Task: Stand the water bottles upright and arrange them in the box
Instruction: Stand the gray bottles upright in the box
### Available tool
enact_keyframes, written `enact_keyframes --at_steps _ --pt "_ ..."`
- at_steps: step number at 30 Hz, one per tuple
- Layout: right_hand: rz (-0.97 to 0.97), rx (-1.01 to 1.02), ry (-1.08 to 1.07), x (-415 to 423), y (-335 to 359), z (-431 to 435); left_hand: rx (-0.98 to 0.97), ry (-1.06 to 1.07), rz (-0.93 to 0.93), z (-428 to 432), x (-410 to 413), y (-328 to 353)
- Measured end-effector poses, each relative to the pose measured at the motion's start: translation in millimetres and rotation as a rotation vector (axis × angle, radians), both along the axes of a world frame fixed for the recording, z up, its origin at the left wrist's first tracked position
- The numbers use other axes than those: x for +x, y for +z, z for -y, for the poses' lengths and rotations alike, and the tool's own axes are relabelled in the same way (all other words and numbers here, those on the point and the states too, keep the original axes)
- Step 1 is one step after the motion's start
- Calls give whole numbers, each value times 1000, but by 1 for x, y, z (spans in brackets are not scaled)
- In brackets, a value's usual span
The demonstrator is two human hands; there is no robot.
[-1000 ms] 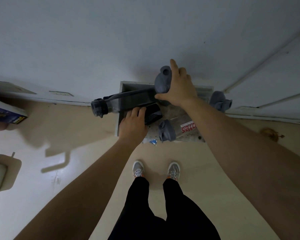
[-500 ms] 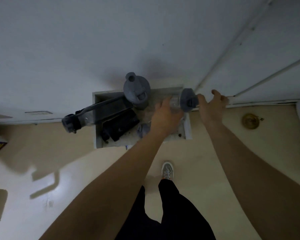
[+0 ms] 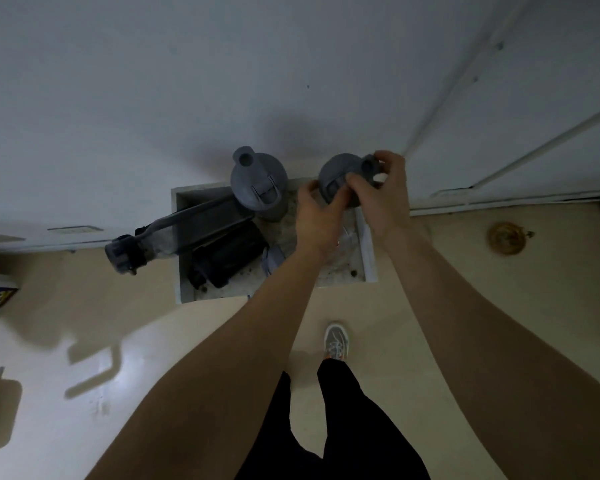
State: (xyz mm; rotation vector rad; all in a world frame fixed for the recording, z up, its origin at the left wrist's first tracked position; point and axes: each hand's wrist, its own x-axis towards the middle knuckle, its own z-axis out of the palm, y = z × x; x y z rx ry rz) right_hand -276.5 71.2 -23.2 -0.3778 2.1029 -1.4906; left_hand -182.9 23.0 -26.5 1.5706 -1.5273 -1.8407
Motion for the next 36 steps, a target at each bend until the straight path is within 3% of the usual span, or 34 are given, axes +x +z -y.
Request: enact_keyframes --at_steps 3,7,14,18,20,22,24,27,31,33,36 --pt "-175 85 145 1 3 12 115 96 -57 11 5 -7" --pt "-207 95 176 -5 1 12 144 68 -81 18 4 -8" --pt "37 82 57 3 0 0 151 -27 -34 23 14 -4" --pt "25 253 -66 40 -10 -31 -159 -224 191 3 64 -1" --pt "-161 410 149 70 -25 -47 -429 -307 392 -11 100 -13" --pt "-501 503 472 97 -37 -53 -545 -322 533 -23 129 -29" --pt "-797 511 732 112 -49 -47 -464 -233 515 -30 145 -44" --pt "-944 652 992 119 -64 -32 -106 -1 379 -35 147 -48" --pt "-1006 737 993 122 -73 -23 244 265 232 -26 145 -50" --pt "-1022 690 925 122 -69 -23 214 246 223 -25 150 -44" --pt "-916 547 742 120 -59 -31 13 245 130 -26 158 -28"
